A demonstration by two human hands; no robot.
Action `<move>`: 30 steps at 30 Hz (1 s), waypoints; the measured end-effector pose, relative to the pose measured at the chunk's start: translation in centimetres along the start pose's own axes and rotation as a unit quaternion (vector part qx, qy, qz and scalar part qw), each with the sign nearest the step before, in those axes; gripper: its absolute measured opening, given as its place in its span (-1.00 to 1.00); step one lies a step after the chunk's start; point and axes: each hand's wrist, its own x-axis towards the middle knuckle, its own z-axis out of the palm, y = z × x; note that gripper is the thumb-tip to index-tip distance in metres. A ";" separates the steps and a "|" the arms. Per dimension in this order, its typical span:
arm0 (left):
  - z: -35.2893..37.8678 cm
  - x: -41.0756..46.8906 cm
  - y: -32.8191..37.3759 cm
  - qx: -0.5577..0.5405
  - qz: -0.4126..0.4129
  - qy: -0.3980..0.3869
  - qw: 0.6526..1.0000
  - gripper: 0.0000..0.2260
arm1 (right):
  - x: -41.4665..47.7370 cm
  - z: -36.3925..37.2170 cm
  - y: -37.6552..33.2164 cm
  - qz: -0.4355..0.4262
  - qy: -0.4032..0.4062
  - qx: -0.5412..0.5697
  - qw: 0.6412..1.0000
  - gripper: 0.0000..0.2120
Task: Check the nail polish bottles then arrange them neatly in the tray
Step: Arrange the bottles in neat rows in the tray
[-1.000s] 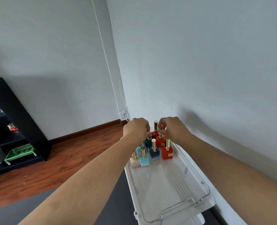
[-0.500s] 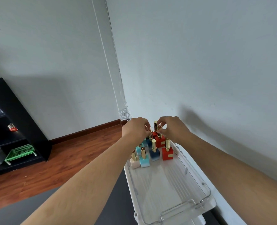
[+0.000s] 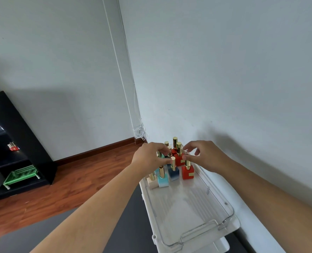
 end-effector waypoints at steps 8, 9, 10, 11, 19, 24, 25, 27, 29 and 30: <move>1.5 0.7 0.6 0.069 -0.009 -0.012 0.997 -0.88 | -0.5 1.5 0.5 0.008 0.010 0.025 1.000 -0.82; 1.5 0.8 0.7 0.073 -0.009 -0.008 0.997 -0.89 | -0.4 1.6 0.5 0.006 0.013 0.026 1.000 -0.81; 1.6 0.9 0.7 0.077 -0.009 -0.004 0.997 -0.90 | -0.3 1.6 0.6 0.004 0.015 0.025 1.000 -0.81; 1.7 1.0 0.8 0.079 -0.009 -0.001 0.997 -0.90 | -0.2 1.6 0.6 0.003 0.015 0.023 1.000 -0.81; 1.9 2.1 1.1 0.104 -0.020 0.017 0.994 -0.91 | 1.1 1.6 0.3 0.003 0.018 0.005 1.000 -0.79; 2.0 2.5 0.7 0.102 -0.031 0.030 0.994 -0.90 | 2.0 1.8 0.2 0.005 0.030 0.001 1.000 -0.81; 2.0 2.6 0.6 0.100 -0.031 0.034 0.994 -0.90 | 2.1 1.9 0.2 0.006 0.032 0.002 0.999 -0.82; 2.1 2.6 0.6 0.095 -0.031 0.036 0.994 -0.90 | 2.3 2.0 0.3 0.005 0.037 0.005 0.999 -0.82; 2.2 2.7 0.6 0.091 -0.029 0.037 0.995 -0.91 | 2.3 2.1 0.5 0.002 0.039 0.005 0.999 -0.81; 2.3 2.6 0.5 0.089 -0.028 0.037 0.995 -0.91 | 2.3 2.1 0.6 0.002 0.039 0.006 0.999 -0.80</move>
